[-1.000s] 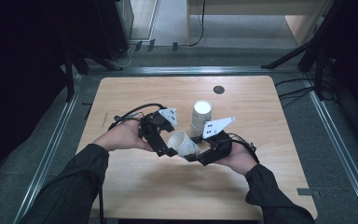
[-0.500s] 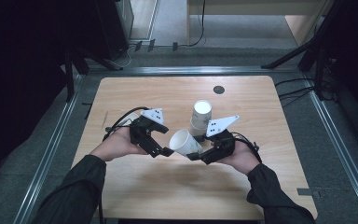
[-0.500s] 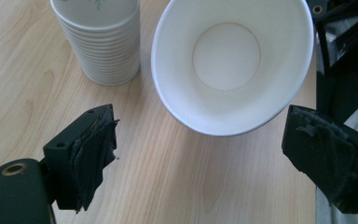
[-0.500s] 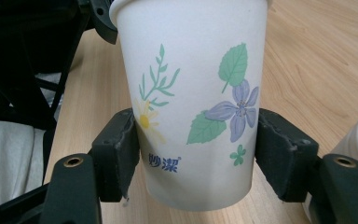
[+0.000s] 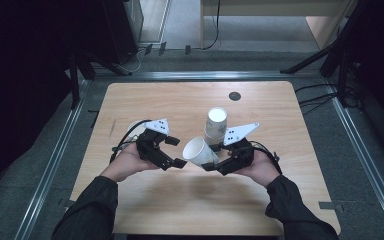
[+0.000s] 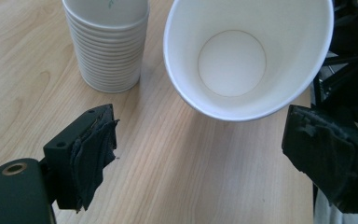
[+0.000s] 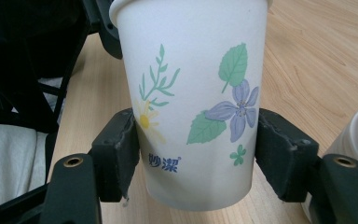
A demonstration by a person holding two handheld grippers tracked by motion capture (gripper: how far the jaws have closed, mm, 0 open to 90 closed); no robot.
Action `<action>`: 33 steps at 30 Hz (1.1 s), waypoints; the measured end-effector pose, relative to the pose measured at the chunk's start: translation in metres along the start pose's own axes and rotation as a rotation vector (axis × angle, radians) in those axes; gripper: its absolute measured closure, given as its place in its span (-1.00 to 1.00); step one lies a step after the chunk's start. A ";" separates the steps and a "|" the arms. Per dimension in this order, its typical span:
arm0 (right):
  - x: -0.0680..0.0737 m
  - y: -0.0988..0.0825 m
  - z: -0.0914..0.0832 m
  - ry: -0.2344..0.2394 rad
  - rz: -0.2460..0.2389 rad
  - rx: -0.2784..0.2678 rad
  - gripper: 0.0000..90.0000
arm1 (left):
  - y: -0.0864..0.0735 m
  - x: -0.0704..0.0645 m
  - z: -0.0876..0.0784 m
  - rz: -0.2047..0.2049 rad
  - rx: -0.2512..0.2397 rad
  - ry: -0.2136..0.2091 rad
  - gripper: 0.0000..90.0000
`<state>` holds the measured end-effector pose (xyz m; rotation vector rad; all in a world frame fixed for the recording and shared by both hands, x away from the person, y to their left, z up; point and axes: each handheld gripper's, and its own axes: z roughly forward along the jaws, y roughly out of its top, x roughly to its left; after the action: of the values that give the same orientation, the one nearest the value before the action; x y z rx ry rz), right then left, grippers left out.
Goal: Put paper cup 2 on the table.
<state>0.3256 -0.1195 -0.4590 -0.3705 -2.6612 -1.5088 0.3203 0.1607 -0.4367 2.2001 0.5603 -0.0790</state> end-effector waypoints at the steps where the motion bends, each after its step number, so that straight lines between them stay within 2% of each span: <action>1: 0.000 0.000 0.000 0.000 0.001 -0.001 -0.23 | -0.001 0.000 0.001 -0.004 -0.009 -0.006 -0.77; 5: 0.001 0.000 -0.001 0.003 0.004 -0.010 -0.23 | -0.004 -0.003 0.002 -0.006 -0.039 -0.003 -0.77; 11: 0.001 0.000 0.000 0.008 0.001 -0.006 -0.23 | -0.005 -0.004 0.004 -0.017 -0.068 -0.025 -0.77; 15: 0.001 0.000 0.001 0.014 0.004 -0.007 -0.23 | -0.003 -0.007 0.006 -0.004 -0.078 -0.037 -0.75; 17: 0.001 0.000 0.003 0.015 0.000 -0.002 -0.23 | -0.002 -0.008 0.006 -0.003 -0.091 -0.058 -0.72; 20: 0.001 -0.001 0.004 0.024 -0.004 0.002 -0.23 | -0.001 -0.009 0.007 0.004 -0.102 -0.060 -0.72; 25: 0.001 0.000 0.005 0.029 -0.006 -0.005 -0.23 | 0.000 -0.006 0.010 -0.017 -0.131 -0.081 -0.71; 33: 0.002 -0.001 0.009 0.043 -0.007 0.000 -0.23 | 0.000 -0.010 0.014 -0.004 -0.143 -0.078 -0.71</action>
<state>0.3240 -0.1114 -0.4640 -0.3259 -2.6324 -1.5009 0.3129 0.1470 -0.4433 2.0475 0.5112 -0.1232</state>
